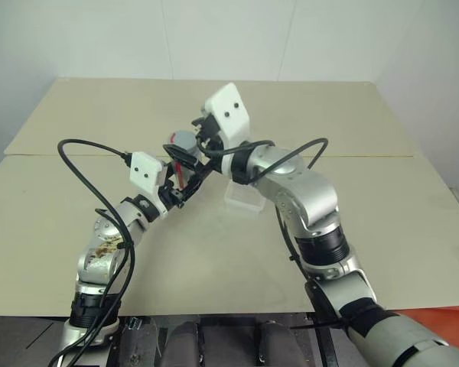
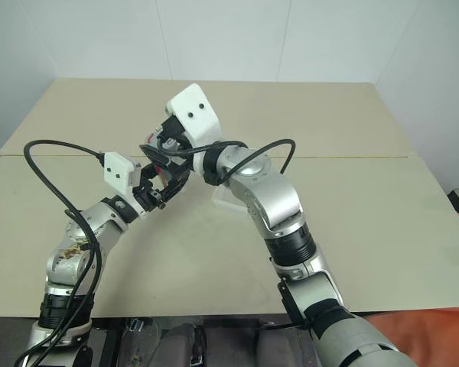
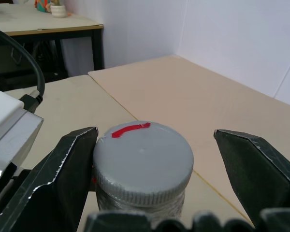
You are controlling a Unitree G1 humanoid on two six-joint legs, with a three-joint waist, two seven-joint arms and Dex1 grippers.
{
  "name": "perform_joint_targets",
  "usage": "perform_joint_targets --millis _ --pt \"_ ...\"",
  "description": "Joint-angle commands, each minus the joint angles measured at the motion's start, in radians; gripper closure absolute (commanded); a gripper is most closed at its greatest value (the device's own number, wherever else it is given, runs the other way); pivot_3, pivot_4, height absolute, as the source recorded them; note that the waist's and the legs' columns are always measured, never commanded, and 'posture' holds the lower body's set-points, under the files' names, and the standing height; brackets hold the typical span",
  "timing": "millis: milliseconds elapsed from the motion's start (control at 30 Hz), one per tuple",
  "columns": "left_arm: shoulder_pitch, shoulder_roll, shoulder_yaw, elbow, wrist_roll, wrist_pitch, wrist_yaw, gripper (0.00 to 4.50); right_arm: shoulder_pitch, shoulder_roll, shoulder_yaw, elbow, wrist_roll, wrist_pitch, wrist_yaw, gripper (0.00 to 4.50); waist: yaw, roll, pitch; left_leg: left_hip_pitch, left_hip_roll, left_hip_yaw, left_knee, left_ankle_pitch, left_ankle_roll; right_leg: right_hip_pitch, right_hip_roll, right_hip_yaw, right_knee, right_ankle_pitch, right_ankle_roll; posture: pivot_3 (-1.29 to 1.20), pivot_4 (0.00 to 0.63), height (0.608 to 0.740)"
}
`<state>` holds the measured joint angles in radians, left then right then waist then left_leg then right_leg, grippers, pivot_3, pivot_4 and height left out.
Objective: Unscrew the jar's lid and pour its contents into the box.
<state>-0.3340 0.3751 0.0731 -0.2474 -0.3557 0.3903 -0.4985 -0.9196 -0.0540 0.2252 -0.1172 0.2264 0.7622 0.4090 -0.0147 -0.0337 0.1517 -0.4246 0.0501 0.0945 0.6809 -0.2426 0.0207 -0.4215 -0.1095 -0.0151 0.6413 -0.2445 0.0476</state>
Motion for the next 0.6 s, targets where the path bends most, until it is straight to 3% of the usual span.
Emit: perform_joint_targets --millis 33,600 --pt "-0.002 0.002 0.009 -0.045 -0.005 -0.015 0.003 1.72 -0.021 -0.008 -0.014 -0.026 -0.008 -0.033 -0.001 0.04 0.000 0.000 0.000 0.000 0.000 0.000 0.000 0.000 0.000 0.000 0.000 0.000 0.000 0.000 0.000 0.00 0.150 0.740" --pt "-0.006 0.007 0.016 -0.043 -0.007 -0.011 0.006 1.72 0.026 -0.055 -0.024 -0.101 -0.001 -0.002 0.019 0.04 0.000 0.000 0.000 0.000 0.000 0.000 0.000 0.000 0.000 0.000 0.000 0.000 0.000 0.000 0.000 0.00 0.150 0.740"
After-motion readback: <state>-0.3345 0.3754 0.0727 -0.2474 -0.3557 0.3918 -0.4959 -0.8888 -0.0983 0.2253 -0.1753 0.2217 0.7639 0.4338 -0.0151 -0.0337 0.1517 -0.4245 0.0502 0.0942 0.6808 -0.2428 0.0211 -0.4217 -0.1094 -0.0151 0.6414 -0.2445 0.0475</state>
